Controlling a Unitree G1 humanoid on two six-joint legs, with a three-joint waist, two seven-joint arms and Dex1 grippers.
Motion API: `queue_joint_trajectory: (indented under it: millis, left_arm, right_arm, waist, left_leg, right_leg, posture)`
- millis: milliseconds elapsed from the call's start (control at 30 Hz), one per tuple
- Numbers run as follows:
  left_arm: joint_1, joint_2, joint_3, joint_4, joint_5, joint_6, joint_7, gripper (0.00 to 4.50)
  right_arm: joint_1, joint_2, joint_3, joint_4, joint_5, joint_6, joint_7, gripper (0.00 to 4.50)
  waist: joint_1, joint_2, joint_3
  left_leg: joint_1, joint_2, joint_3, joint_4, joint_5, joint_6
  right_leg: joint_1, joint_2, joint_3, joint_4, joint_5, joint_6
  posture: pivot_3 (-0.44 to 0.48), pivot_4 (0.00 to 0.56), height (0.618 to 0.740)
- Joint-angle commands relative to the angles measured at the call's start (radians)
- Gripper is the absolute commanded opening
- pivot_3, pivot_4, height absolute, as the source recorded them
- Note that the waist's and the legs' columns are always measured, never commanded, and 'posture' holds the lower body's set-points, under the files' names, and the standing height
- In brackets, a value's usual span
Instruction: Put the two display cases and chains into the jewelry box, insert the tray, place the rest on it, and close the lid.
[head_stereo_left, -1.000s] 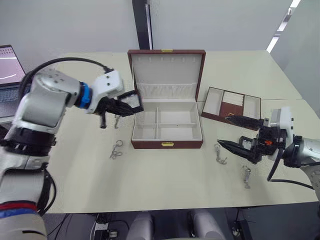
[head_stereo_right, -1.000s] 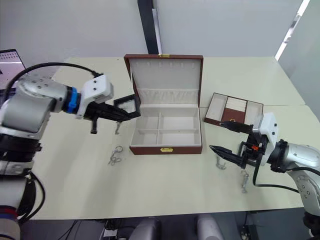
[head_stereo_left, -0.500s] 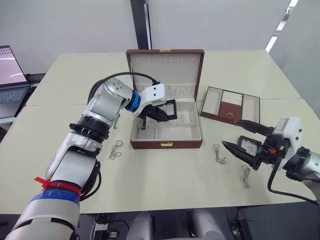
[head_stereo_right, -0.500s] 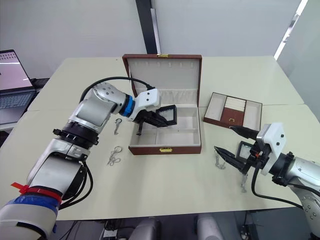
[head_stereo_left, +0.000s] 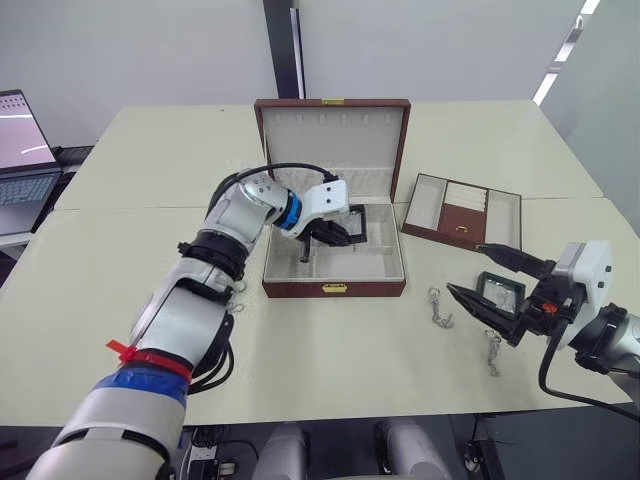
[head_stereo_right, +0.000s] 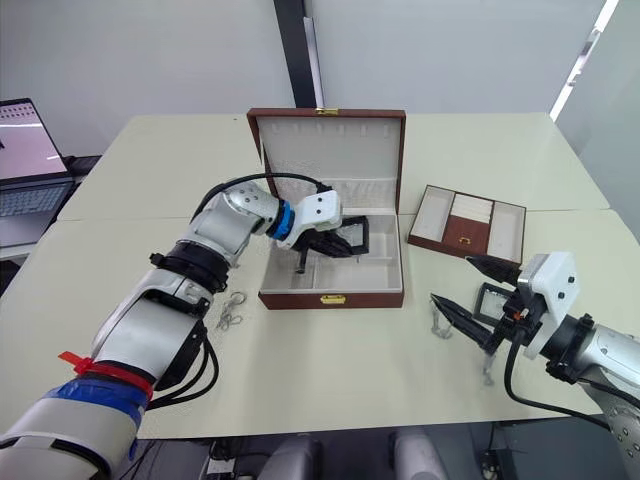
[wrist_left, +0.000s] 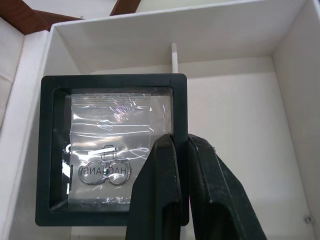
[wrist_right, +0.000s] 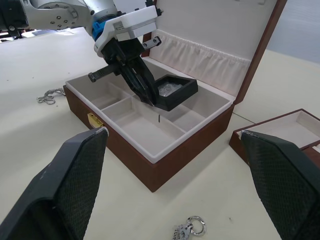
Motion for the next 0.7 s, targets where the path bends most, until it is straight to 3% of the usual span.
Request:
queue_joint_trajectory:
  millis: [33,700]
  left_arm:
    - [-0.035,-0.001,0.023,0.024,0.019,-0.052,0.014,0.03]
    - [-0.045,-0.032,0.057,0.089,0.041,-0.075,0.033,0.03]
  right_arm:
    - [0.007,0.001,-0.035,-0.038,0.02,-0.006,-0.011,4.5]
    - [0.02,0.007,-0.026,-0.04,0.017,-0.014,-0.024,4.5]
  waist:
    - [0.0,0.0,0.0]
    - [0.001,0.0,0.0]
  left_leg:
    - [0.0,0.0,0.0,0.0,0.0,0.0]
    - [0.0,0.0,0.0,0.0,0.0,0.0]
  right_leg:
    - [0.0,0.0,0.0,0.0,0.0,0.0]
    - [0.0,0.0,0.0,0.0,0.0,0.0]
  posture:
    - [0.0,0.15,0.74]
    - [0.0,0.15,0.74]
